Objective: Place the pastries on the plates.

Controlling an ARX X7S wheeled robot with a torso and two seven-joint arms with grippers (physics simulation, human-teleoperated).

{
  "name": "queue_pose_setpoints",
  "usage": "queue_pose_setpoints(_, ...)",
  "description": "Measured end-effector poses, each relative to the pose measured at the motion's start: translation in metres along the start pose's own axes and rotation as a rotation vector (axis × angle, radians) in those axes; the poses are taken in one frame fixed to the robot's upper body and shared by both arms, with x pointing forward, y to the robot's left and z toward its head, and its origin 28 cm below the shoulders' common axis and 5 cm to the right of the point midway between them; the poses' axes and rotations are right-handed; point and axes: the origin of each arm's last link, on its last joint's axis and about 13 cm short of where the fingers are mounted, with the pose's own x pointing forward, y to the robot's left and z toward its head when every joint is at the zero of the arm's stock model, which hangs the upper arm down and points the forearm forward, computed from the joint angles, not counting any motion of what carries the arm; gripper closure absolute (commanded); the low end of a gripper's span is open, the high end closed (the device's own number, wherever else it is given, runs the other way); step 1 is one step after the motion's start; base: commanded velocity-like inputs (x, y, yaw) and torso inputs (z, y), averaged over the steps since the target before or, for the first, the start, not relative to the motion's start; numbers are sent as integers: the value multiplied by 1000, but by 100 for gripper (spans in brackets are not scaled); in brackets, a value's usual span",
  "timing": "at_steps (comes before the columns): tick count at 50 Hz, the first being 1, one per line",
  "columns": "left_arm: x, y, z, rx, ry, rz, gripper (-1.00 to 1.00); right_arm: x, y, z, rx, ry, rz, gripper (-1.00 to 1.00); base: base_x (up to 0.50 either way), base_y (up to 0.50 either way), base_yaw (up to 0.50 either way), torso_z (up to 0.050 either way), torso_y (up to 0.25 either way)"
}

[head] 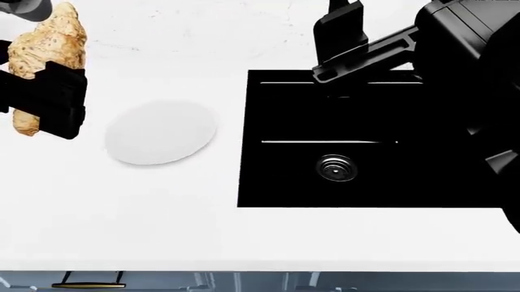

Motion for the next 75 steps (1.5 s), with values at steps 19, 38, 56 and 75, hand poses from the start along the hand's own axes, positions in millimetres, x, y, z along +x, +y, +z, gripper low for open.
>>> queue_pose_setpoints(19,2,-3,3,16,5,-5,100,2,-3,-4,14,31,-46,-100,0,1,0,0,1)
queue_pose_setpoints(38,1,-2,4,20,8,-6,100,2,-5,-4,9,39,-67,-100,-1,193,0,0,1)
queue_pose_setpoints(56,4,-5,5,38,17,-22,100,2,-7,-5,24,35,-81,-100,376,1,0,0,1)
queue_pose_setpoints(75,3,-7,4,56,39,-22,100,1,-6,-4,14,53,-76,-100,408,1,0,0,3)
